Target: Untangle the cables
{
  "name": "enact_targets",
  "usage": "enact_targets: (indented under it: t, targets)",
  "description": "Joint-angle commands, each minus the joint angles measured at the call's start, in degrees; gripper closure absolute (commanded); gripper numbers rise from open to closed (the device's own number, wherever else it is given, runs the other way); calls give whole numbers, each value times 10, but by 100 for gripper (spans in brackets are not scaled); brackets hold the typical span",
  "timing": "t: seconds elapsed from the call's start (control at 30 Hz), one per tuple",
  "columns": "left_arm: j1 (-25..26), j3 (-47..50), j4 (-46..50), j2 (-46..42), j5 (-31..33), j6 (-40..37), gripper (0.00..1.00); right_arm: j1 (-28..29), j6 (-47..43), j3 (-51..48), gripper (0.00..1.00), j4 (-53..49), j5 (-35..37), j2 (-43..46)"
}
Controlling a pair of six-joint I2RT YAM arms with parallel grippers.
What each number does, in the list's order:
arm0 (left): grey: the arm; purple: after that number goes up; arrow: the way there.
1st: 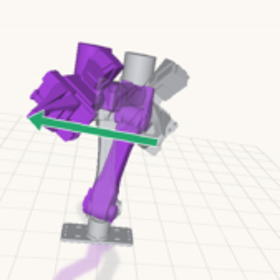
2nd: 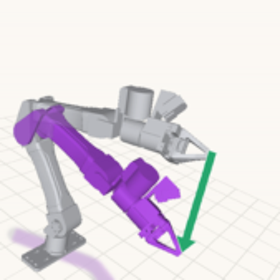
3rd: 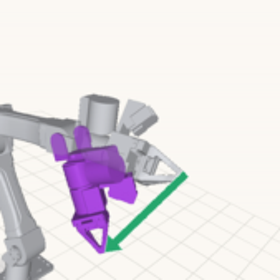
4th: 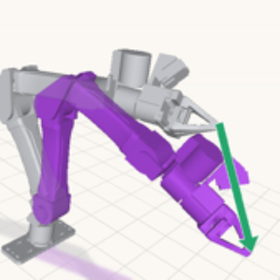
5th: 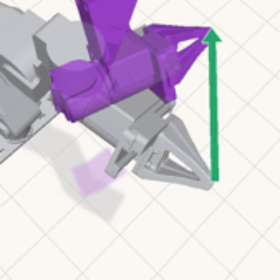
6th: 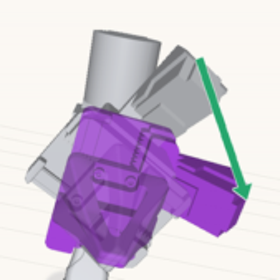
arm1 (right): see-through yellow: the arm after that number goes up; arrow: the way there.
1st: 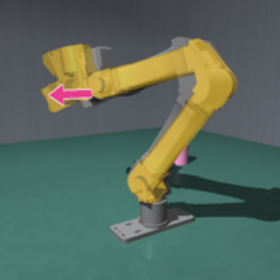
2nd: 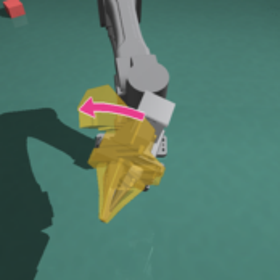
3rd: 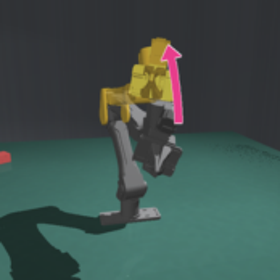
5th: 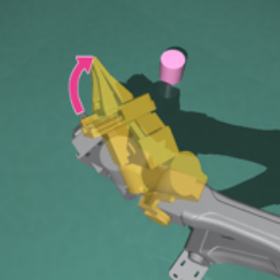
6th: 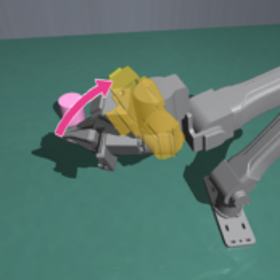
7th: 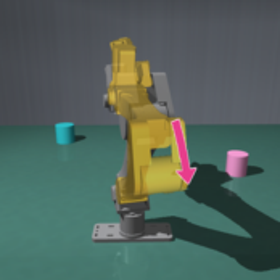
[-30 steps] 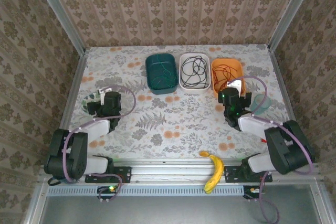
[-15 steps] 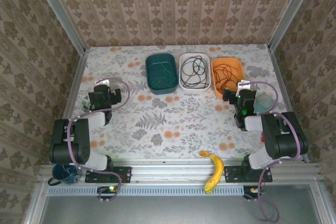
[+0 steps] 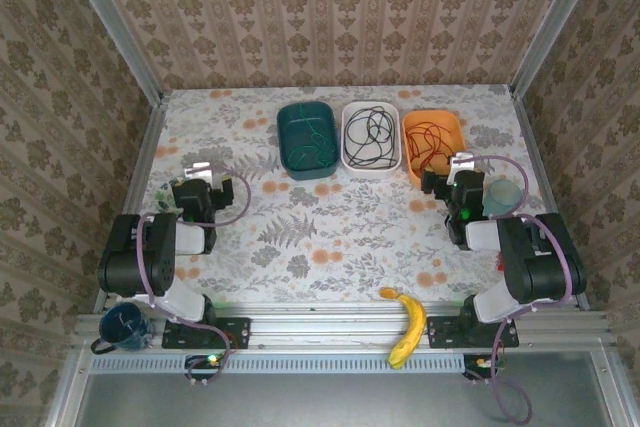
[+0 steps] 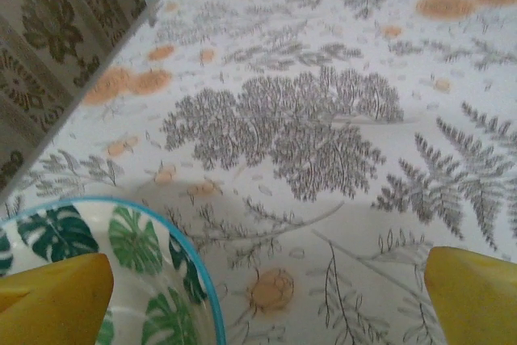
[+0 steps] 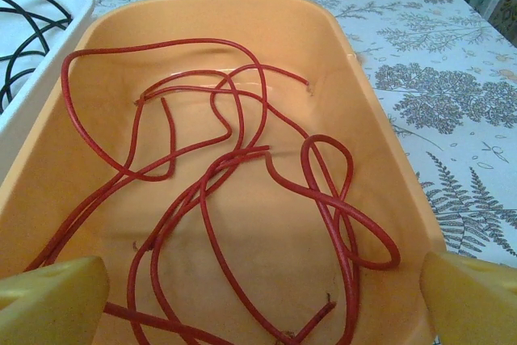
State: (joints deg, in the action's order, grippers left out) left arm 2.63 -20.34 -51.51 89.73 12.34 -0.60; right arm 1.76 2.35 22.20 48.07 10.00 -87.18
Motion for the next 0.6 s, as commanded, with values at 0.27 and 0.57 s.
enact_targets:
  t: [0.27, 0.57]
  targets:
    - [0, -8, -43, -3, -4, -16, 0, 2, 4, 9, 0, 12, -7, -4]
    - [0, -8, -43, -3, -4, -16, 0, -3, 6, 16, 0, 2, -17, -7]
